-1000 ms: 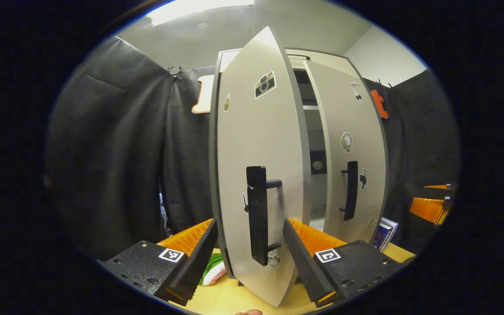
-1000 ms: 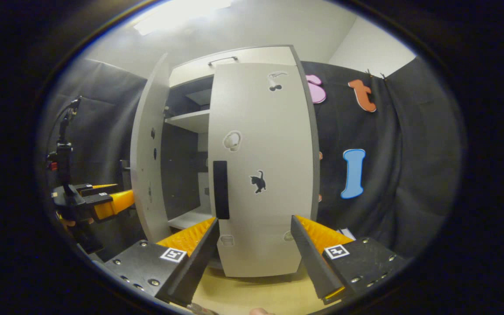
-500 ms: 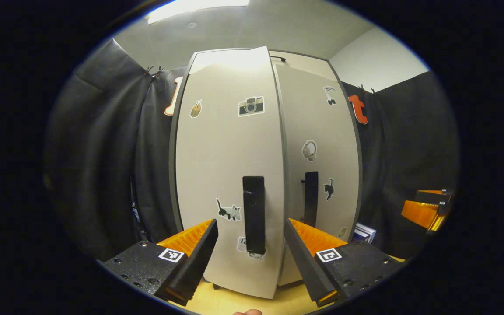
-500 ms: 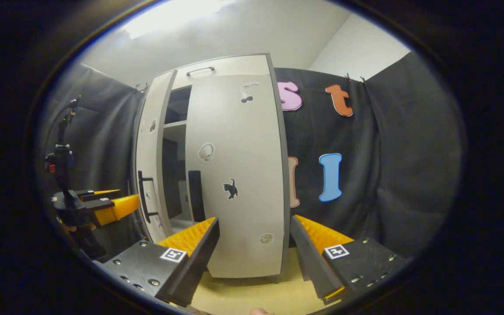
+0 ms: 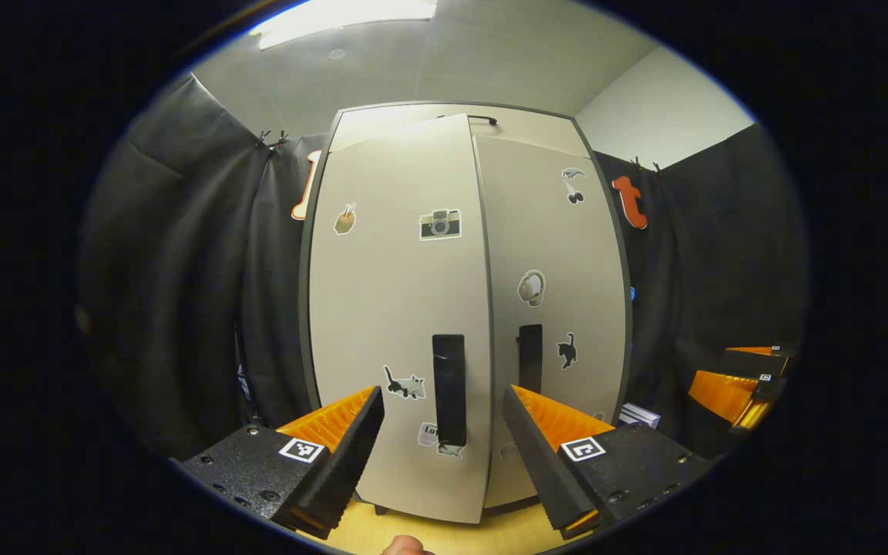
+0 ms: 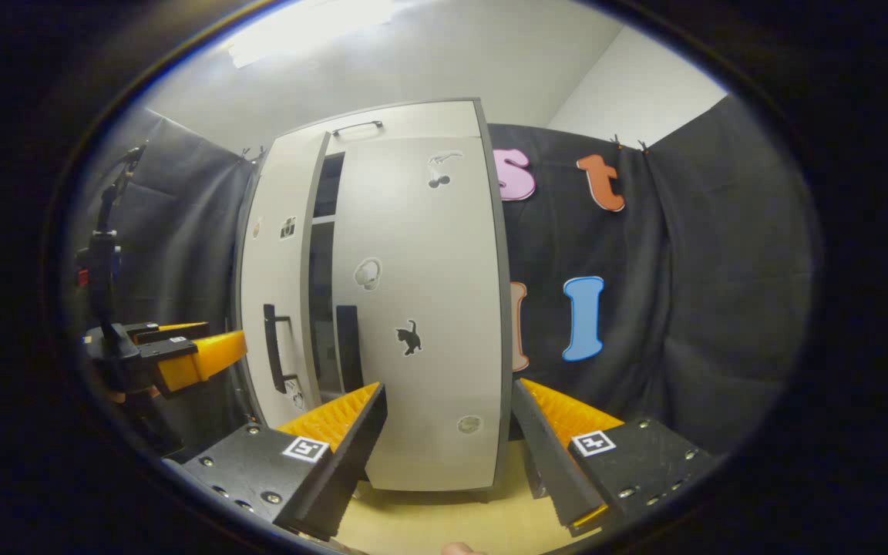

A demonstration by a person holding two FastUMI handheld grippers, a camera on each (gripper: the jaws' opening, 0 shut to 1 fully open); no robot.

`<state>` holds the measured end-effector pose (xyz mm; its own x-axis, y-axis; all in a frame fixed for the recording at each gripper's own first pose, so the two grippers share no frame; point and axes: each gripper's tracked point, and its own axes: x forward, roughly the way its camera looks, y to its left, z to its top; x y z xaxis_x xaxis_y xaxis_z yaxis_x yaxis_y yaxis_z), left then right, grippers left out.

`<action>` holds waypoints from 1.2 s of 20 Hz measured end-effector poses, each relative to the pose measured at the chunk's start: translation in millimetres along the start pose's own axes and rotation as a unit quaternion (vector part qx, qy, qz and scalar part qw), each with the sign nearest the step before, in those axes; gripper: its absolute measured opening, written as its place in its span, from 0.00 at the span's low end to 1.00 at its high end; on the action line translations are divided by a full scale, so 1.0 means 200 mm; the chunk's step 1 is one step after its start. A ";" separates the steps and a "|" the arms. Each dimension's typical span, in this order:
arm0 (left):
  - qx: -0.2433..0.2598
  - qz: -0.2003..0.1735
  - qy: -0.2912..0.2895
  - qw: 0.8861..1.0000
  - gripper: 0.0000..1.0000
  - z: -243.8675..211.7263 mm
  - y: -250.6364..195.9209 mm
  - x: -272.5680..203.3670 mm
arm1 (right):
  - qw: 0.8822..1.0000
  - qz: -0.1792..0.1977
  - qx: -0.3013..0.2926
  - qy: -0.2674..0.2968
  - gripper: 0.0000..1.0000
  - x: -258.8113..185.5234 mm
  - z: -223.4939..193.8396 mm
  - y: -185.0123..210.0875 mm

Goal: Grasp the bottle in the cabinet with the left hand and place it on the coaster, then close the right door with the right hand and the left door with the left hand.

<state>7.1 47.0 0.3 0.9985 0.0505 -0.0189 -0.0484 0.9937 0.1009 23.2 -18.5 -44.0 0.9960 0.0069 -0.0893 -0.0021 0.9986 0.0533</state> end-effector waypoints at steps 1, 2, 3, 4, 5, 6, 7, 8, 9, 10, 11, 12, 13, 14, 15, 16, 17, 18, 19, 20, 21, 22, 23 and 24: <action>-0.003 0.006 0.000 1.000 0.94 0.00 0.01 -0.01 | 1.000 -0.007 0.000 -0.012 0.99 -0.01 0.04 -0.01; -0.009 0.010 0.001 1.000 0.96 0.01 0.01 -0.01 | 1.000 -0.013 0.000 -0.022 0.94 -0.02 0.07 -0.02; -0.015 0.015 0.004 1.000 0.96 0.01 0.02 -0.03 | 0.999 -0.018 -0.002 -0.033 0.94 -0.03 0.11 -0.03; -0.020 0.021 0.006 1.000 0.96 0.03 0.03 -0.04 | 0.999 -0.022 -0.004 -0.044 0.99 -0.04 0.16 -0.03; -0.029 0.031 0.006 0.999 0.96 0.05 0.04 -0.05 | 0.998 -0.023 -0.005 -0.057 0.99 -0.05 0.21 -0.03; -0.041 0.034 0.003 0.999 0.96 0.07 0.04 -0.06 | 0.997 -0.024 -0.005 -0.067 0.99 -0.05 0.24 -0.04; -0.052 0.032 -0.004 0.998 0.94 0.10 0.03 -0.07 | 0.997 -0.025 -0.003 -0.073 0.98 -0.06 0.27 -0.04; -0.058 0.030 -0.010 0.998 0.99 0.13 0.03 -0.08 | 0.997 -0.024 0.001 -0.078 0.98 -0.07 0.28 -0.04; -0.058 0.031 -0.013 0.998 0.93 0.14 0.03 -0.09 | 0.996 -0.024 0.004 -0.081 0.98 -0.08 0.29 -0.04; -0.054 0.033 -0.015 0.998 0.96 0.15 0.03 -0.10 | 0.996 -0.025 0.005 -0.083 0.98 -0.09 0.31 -0.05; -0.048 0.031 -0.018 0.998 0.96 0.17 0.02 -0.10 | 0.996 -0.027 0.003 -0.083 0.99 -0.10 0.31 -0.06; -0.043 0.028 -0.021 0.998 0.96 0.18 0.01 -0.10 | 0.996 -0.030 0.002 -0.083 0.98 -0.10 0.31 -0.07; -0.040 0.026 -0.022 0.999 0.96 0.18 0.00 -0.11 | 0.996 -0.030 0.001 -0.081 0.98 -0.11 0.31 -0.08; -0.037 0.023 -0.023 0.999 0.96 0.19 -0.02 -0.11 | 0.996 -0.031 0.000 -0.079 0.98 -0.12 0.30 -0.09; -0.035 0.020 -0.023 0.999 0.96 0.19 -0.03 -0.11 | 0.997 -0.031 -0.001 -0.077 0.98 -0.13 0.30 -0.10; -0.032 0.018 -0.024 0.999 0.96 0.19 -0.04 -0.12 | 0.997 -0.033 -0.003 -0.077 0.98 -0.14 0.29 -0.10; -0.031 0.015 -0.024 0.999 0.96 0.19 -0.05 -0.12 | 0.996 -0.034 -0.006 -0.076 0.98 -0.15 0.29 -0.12; -0.029 0.012 -0.024 0.999 0.93 0.19 -0.07 -0.13 | 0.997 -0.034 -0.008 -0.075 0.98 -0.15 0.29 -0.12; -0.028 0.011 -0.023 0.999 0.96 0.19 -0.07 -0.13 | 0.997 -0.035 -0.010 -0.075 0.98 -0.16 0.29 -0.13; -0.028 0.011 -0.022 0.999 0.96 0.18 -0.08 -0.13 | 0.997 -0.036 -0.011 -0.075 0.98 -0.16 0.28 -0.14; -0.027 0.010 -0.021 0.999 0.96 0.18 -0.08 -0.14 | 0.997 -0.036 -0.012 -0.074 0.98 -0.17 0.28 -0.14; -0.027 0.010 -0.019 0.999 0.93 0.17 -0.08 -0.14 | 0.997 -0.037 -0.012 -0.074 0.98 -0.18 0.28 -0.15; -0.026 0.010 -0.019 0.999 0.96 0.17 -0.08 -0.14 | 0.997 -0.037 -0.013 -0.073 0.98 -0.19 0.28 -0.16; -0.024 0.010 -0.019 0.999 0.96 0.16 -0.09 -0.15 | 0.997 -0.038 -0.015 -0.072 0.98 -0.19 0.28 -0.16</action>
<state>-20.5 24.3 31.5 0.9975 0.0675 0.0197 -0.0685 0.9963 0.0528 -9.4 -54.2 12.8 0.9959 -0.0740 0.0524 0.0729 0.9971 0.0228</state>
